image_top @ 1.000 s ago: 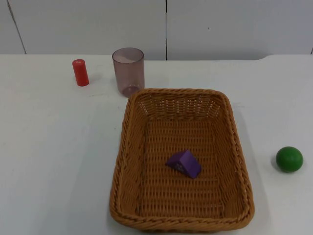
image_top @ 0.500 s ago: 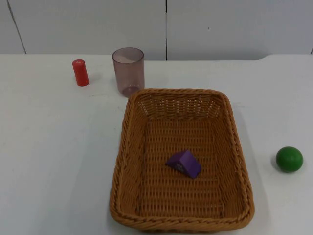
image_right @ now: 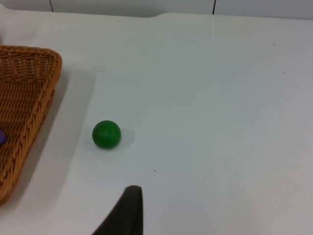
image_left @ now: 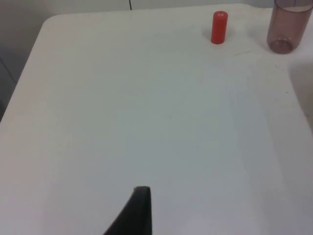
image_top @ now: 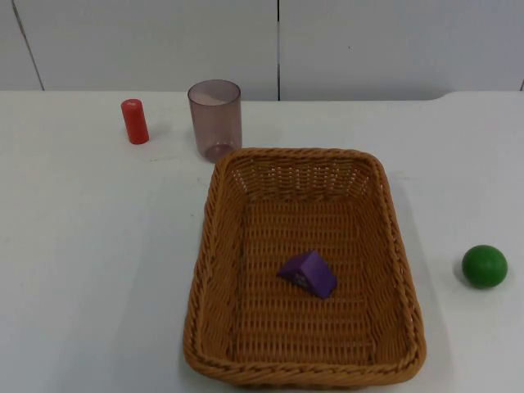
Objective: Pick up the basket with the left hand and place the triangular block into the basket with the right hand.
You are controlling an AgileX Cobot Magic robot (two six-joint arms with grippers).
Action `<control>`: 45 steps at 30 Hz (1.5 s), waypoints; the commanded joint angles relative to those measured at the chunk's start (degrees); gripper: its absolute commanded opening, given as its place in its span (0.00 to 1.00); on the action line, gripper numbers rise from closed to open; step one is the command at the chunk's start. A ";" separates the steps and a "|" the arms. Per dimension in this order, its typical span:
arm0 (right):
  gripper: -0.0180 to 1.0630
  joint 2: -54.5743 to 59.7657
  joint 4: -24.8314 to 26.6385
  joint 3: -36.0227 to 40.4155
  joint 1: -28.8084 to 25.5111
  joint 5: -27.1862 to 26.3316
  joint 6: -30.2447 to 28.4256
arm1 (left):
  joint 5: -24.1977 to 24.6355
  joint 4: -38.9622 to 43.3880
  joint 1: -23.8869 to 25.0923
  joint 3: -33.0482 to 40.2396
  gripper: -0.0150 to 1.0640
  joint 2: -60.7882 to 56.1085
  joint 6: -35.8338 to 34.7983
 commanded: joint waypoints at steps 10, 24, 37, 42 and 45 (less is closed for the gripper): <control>0.98 -0.12 -0.07 0.14 -0.18 -0.48 -0.33 | -0.61 0.00 -0.23 0.21 0.99 -0.17 -0.59; 0.98 -0.12 -0.07 0.14 -0.18 -0.59 0.00 | -0.61 0.00 -0.23 0.21 0.99 -0.17 -0.59; 0.98 -0.12 -0.07 0.14 -0.18 -0.59 0.00 | -0.61 0.00 -0.23 0.21 0.99 -0.17 -0.59; 0.98 -0.12 -0.07 0.14 -0.18 -0.59 0.00 | -0.61 0.00 -0.23 0.21 0.99 -0.17 -0.59; 0.98 -0.12 -0.07 0.14 0.49 -0.59 0.00 | -0.61 0.00 -0.23 0.21 0.99 -0.17 -0.59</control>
